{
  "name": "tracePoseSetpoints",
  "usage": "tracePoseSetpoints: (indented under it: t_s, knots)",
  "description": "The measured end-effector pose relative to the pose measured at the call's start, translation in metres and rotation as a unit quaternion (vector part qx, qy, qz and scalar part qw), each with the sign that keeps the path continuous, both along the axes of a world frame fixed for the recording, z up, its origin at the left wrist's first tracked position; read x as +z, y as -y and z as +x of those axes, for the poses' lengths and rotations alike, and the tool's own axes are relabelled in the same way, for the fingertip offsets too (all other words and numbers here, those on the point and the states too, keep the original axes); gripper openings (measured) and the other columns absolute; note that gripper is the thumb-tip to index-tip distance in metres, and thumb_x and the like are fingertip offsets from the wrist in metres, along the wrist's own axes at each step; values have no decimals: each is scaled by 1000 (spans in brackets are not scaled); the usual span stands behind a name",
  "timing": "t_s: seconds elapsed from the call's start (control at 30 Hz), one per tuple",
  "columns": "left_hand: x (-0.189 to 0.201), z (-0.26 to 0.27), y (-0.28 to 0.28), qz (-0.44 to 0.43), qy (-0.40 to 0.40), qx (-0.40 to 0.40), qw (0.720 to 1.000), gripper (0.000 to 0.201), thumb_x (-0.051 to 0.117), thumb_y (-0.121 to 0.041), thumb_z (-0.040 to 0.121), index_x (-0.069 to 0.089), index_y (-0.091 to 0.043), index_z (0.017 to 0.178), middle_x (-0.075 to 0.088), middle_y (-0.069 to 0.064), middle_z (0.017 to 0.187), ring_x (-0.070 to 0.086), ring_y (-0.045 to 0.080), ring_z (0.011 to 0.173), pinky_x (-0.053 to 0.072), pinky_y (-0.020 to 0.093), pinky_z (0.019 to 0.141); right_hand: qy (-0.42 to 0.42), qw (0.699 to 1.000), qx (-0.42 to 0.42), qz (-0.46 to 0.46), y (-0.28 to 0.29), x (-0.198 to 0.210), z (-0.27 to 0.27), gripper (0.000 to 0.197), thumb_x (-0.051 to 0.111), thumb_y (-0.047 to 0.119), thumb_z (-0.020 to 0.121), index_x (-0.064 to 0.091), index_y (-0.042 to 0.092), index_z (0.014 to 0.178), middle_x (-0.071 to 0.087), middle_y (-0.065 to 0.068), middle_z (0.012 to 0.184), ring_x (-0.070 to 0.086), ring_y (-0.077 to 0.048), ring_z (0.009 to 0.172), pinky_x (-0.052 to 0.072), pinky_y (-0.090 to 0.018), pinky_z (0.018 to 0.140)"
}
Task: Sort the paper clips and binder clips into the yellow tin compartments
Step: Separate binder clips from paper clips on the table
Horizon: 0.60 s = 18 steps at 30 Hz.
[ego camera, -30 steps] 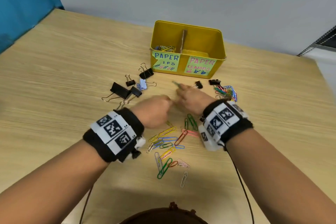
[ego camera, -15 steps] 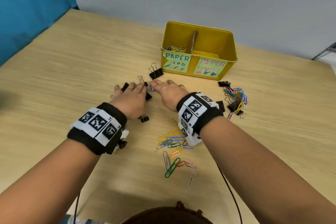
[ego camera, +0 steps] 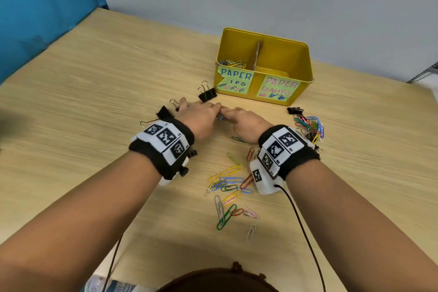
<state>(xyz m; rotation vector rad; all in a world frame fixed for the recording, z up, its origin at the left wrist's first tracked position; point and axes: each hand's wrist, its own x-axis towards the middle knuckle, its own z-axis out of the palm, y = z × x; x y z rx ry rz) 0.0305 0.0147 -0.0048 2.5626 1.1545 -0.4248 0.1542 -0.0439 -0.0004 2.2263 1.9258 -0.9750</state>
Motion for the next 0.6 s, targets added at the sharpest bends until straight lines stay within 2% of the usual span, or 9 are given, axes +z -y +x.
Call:
tracePoseSetpoints:
  t_s: [0.07, 0.13, 0.2, 0.27, 0.33, 0.4, 0.47, 0.53, 0.6]
  knots:
    - [-1, 5, -2, 51, 57, 21, 997, 33, 44, -15, 94, 54, -14, 125, 61, 10, 126, 51, 27, 121, 27, 50, 109, -12, 1000, -11, -1, -1, -2, 3, 69, 31, -6, 87, 28, 30, 146, 41, -10, 147, 39, -32, 134, 31, -35, 111]
    - [4, 9, -4, 50, 102, 66, 991, 25, 50, -13, 91, 64, -11, 112, 66, 11, 113, 58, 29, 109, 40, 42, 100, -24, 1000, -8, -2, -2, -5, 4, 70, 31, -6, 86, 31, 32, 145, 42, -8, 148, 40, -31, 135, 33, -37, 112]
    - [9, 10, -10, 8, 125, 121, 985, 19, 57, -9, 88, 68, -9, 102, 66, 12, 110, 61, 29, 105, 47, 38, 96, -24, 1000, -5, 0, -2, -5, 5, 71, 31, -7, 84, 33, 31, 144, 40, -4, 151, 36, -27, 138, 31, -36, 115]
    - [11, 5, -18, -39, 138, 157, 977, 12, 65, -9, 83, 71, -10, 92, 67, 12, 109, 62, 28, 103, 49, 37, 96, -16, 1000, -2, -1, 1, -2, 7, 69, 30, -8, 86, 31, 27, 146, 35, 0, 153, 33, -23, 141, 26, -31, 116]
    - [6, -2, -22, -50, 154, 165, 973, 14, 64, -7, 82, 72, -8, 93, 68, 14, 107, 62, 28, 103, 50, 34, 93, -7, 1000, -5, -3, 0, -1, 6, 68, 29, -9, 87, 30, 24, 146, 33, 0, 154, 31, -21, 142, 24, -29, 116]
    - [1, -7, -20, -51, 178, 193, 964, 14, 62, -4, 82, 71, -8, 92, 68, 15, 108, 62, 29, 102, 49, 32, 89, -2, 1000, -25, 17, -6, -5, 2, 63, 32, -6, 88, 37, 23, 143, 41, -3, 150, 38, -23, 138, 30, -33, 115]
    - [-1, -9, -17, -52, 200, 212, 955, 13, 63, -3, 81, 70, -10, 89, 67, 13, 106, 63, 27, 100, 47, 29, 85, 14, 997, -45, 60, -14, -8, -4, 49, 44, 5, 89, 48, 21, 135, 52, -7, 141, 48, -27, 128, 41, -40, 107]
    - [1, -8, -14, -69, 214, 214, 950, 12, 63, -3, 81, 71, -10, 88, 68, 12, 103, 63, 26, 99, 47, 28, 83, 52, 996, -26, 71, -18, -10, -10, 46, 58, 18, 87, 49, 19, 132, 53, -10, 133, 50, -30, 122, 45, -43, 101]
    - [4, -7, -15, -82, 225, 219, 946, 12, 62, -3, 82, 71, -10, 87, 69, 11, 100, 64, 25, 94, 46, 25, 78, 93, 994, 4, 62, -22, -10, -13, 43, 61, 20, 86, 52, 17, 128, 52, -11, 128, 49, -32, 120, 46, -42, 100]
